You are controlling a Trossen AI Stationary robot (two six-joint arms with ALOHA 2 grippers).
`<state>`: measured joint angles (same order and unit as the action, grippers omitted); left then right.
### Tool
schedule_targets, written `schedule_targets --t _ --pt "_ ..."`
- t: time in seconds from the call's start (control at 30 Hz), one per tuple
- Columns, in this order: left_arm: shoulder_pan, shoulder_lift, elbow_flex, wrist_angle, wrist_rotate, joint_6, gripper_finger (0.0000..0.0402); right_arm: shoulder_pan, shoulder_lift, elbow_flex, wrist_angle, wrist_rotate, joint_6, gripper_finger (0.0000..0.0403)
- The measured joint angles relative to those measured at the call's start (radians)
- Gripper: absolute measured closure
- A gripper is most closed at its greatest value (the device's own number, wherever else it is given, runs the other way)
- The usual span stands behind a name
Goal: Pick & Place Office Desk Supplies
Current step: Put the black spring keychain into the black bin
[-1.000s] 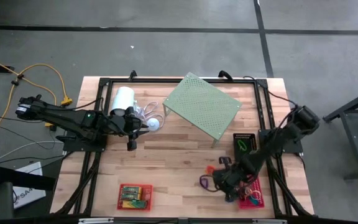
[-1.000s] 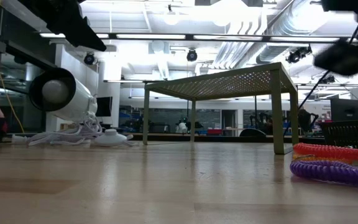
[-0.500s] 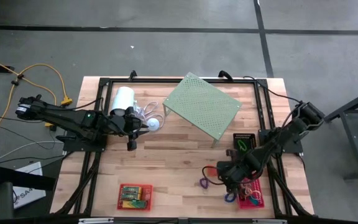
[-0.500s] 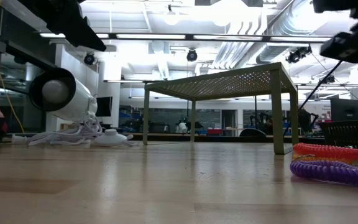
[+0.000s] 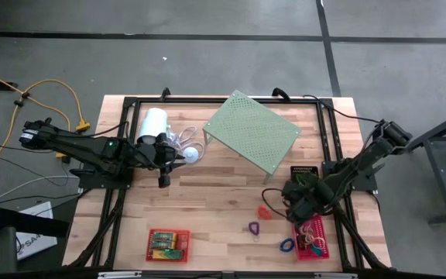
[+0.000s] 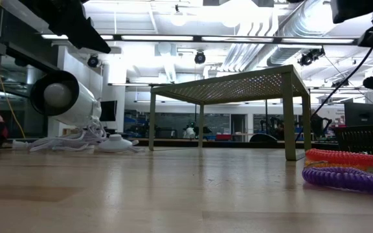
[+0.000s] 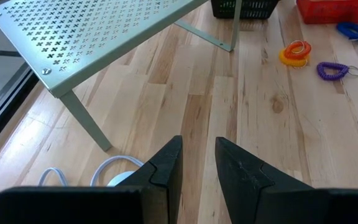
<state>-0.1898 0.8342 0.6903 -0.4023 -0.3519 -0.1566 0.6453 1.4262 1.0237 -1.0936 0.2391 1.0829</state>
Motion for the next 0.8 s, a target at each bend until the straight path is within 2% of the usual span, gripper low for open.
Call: schedule_targets --t 0.2,0.37,0.67,0.8 --pt "0.0 0.0 0.0 0.0 0.0 0.0 0.0313 -0.007 -0.012 0.0 -0.137 0.024 0.062 0.0375" --pt "0.0 0.0 0.0 0.0 0.0 0.0 0.0313 -0.025 -0.013 -0.042 -0.165 0.021 0.066 0.0374" --pt "0.0 0.0 0.0 0.0 0.0 0.0 0.0313 -0.074 -0.08 -0.17 -0.143 0.013 0.107 0.0373" --pt "0.0 0.0 0.0 0.0 0.0 0.0 0.0313 -0.085 -0.115 -0.237 -0.074 -0.043 0.135 0.0372"
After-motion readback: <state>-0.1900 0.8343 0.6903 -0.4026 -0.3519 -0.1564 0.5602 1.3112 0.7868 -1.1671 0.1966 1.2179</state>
